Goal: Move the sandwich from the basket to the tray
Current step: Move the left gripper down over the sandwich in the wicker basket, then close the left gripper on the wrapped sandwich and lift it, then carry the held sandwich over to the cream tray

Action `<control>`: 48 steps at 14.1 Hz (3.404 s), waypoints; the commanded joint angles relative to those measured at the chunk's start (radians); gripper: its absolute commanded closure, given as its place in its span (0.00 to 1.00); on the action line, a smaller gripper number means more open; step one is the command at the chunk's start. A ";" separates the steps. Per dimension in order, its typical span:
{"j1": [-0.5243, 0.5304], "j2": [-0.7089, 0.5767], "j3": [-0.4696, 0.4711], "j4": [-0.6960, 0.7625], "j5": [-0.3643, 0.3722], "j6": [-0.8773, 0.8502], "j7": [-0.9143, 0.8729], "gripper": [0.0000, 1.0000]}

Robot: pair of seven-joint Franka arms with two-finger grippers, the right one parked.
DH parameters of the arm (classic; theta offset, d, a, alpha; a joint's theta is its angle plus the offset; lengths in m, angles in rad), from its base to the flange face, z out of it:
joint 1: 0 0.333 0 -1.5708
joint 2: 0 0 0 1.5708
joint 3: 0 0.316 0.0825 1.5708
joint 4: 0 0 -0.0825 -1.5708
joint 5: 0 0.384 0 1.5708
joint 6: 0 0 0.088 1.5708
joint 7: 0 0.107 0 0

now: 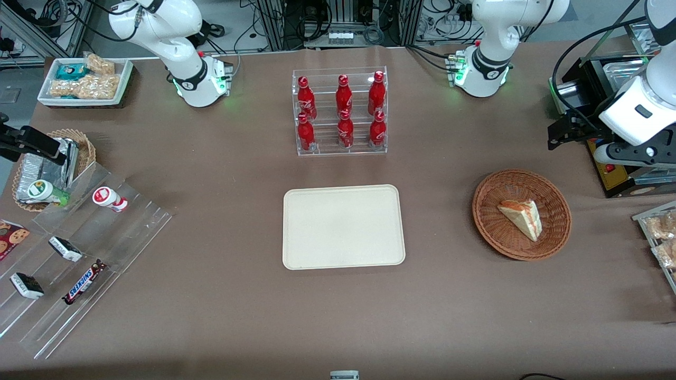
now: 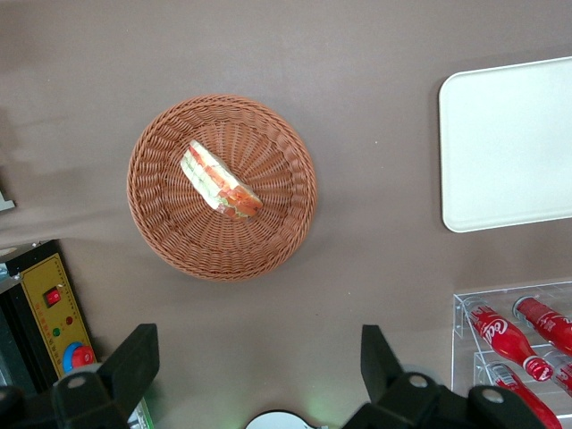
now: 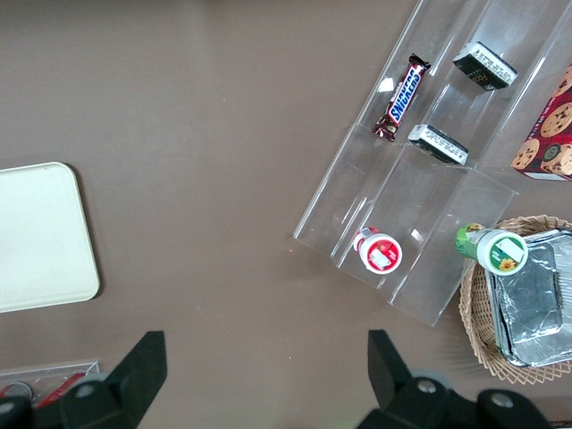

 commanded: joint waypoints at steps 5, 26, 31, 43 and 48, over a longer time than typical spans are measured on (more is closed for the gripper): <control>-0.005 0.000 0.005 0.005 -0.012 -0.017 -0.001 0.00; 0.110 0.218 0.013 -0.510 0.048 0.712 -0.771 0.00; 0.122 0.224 0.014 -0.731 0.048 1.029 -0.900 0.04; 0.027 0.222 -0.140 -0.343 0.028 0.556 -0.888 1.00; -0.062 0.374 -0.312 -0.143 -0.044 0.575 -0.888 0.97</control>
